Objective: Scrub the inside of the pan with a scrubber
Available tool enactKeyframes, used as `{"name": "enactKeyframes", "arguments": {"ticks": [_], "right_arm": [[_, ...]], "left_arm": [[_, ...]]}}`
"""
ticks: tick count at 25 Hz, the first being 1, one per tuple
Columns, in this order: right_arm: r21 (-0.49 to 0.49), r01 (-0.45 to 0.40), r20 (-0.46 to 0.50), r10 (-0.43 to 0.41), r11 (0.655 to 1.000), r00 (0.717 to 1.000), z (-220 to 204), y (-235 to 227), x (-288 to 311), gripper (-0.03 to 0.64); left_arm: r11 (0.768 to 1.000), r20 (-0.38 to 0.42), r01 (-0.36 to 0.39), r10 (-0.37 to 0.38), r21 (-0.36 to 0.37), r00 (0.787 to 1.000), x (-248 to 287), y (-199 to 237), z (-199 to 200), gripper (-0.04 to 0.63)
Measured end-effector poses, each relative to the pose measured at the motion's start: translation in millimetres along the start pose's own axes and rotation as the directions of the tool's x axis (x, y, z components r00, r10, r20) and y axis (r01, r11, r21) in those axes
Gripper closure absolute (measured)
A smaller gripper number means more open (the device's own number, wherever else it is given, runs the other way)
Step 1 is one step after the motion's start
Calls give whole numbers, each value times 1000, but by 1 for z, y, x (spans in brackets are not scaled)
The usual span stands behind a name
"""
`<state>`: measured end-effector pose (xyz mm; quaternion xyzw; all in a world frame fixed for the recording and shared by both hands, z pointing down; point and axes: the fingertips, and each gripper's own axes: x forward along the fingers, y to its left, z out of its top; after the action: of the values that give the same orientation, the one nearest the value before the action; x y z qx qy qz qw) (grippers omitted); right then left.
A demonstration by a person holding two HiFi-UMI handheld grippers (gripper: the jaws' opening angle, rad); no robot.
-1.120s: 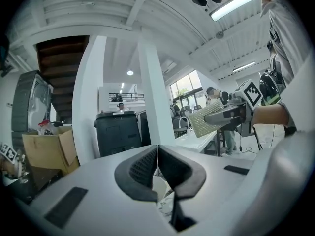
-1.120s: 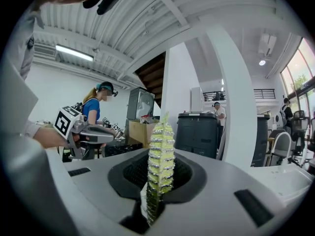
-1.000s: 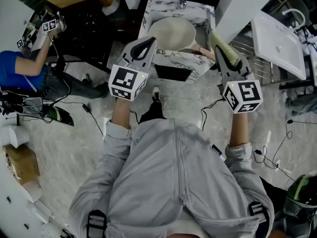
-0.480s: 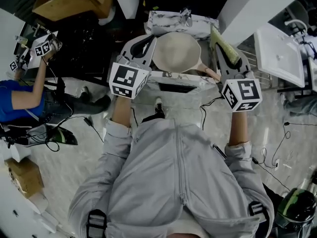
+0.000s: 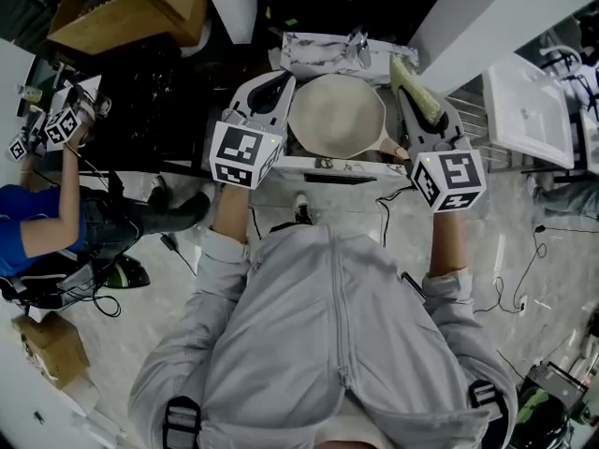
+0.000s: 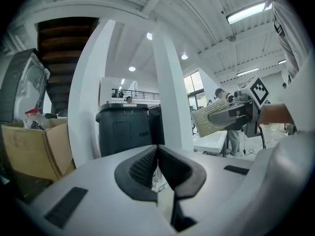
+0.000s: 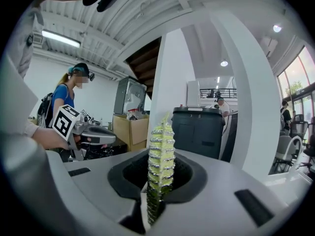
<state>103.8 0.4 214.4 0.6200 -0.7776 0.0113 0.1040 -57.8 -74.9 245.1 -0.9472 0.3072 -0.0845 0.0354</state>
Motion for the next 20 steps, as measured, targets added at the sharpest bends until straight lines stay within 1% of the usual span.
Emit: {"name": "enactKeyframes", "arguments": {"ticks": [6, 10, 15, 20], "right_arm": [[29, -16, -22, 17, 999, 1000, -9, 4, 37, 534], [27, -34, -32, 35, 999, 999, -13, -1, 51, 534], [14, -93, -48, 93, 996, 994, -24, -6, 68, 534], [-7, -167, -80, 166, 986, 983, -42, -10, 84, 534]], "left_arm": [[1000, -19, 15, -15, -1, 1000, 20, 21, -14, 572], [1000, -33, -3, 2, -12, 999, 29, 28, -20, 572], [998, -59, -59, 57, -28, 997, 34, 29, -31, 572], [991, -102, -126, 120, -55, 988, 36, 23, -46, 572]]}}
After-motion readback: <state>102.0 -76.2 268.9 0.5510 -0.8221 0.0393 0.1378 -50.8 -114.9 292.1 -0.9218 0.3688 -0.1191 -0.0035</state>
